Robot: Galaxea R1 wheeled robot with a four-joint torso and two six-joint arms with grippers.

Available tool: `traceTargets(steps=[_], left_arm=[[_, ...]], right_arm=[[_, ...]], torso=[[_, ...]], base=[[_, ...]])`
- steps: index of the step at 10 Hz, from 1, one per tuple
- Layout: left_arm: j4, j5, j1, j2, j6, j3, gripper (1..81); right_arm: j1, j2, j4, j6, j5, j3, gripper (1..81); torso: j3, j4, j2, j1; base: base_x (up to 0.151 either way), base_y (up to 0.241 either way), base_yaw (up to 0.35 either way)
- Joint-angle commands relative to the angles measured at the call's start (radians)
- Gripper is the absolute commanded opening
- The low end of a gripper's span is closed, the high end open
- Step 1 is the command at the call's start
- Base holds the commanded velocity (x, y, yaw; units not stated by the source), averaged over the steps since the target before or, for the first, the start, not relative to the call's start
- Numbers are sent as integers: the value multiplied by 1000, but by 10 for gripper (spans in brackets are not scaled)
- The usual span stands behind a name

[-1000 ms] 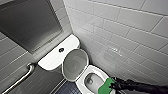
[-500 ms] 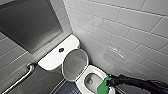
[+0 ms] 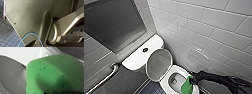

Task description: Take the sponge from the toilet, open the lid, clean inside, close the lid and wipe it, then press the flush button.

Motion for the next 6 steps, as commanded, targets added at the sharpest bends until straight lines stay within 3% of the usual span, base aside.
traceTargets(steps=[1, 6], left_arm=[[5, 82, 18, -4, 9, 1, 811], [3, 80, 18, -4, 9, 1, 811]], right_arm=[[295, 52, -90, -5, 81, 22, 10], [359, 92, -86, -4, 33, 38, 10]], torso=[[0, 0, 0, 0], [0, 0, 0, 0]], base=[[0, 0, 0], [0, 0, 0]])
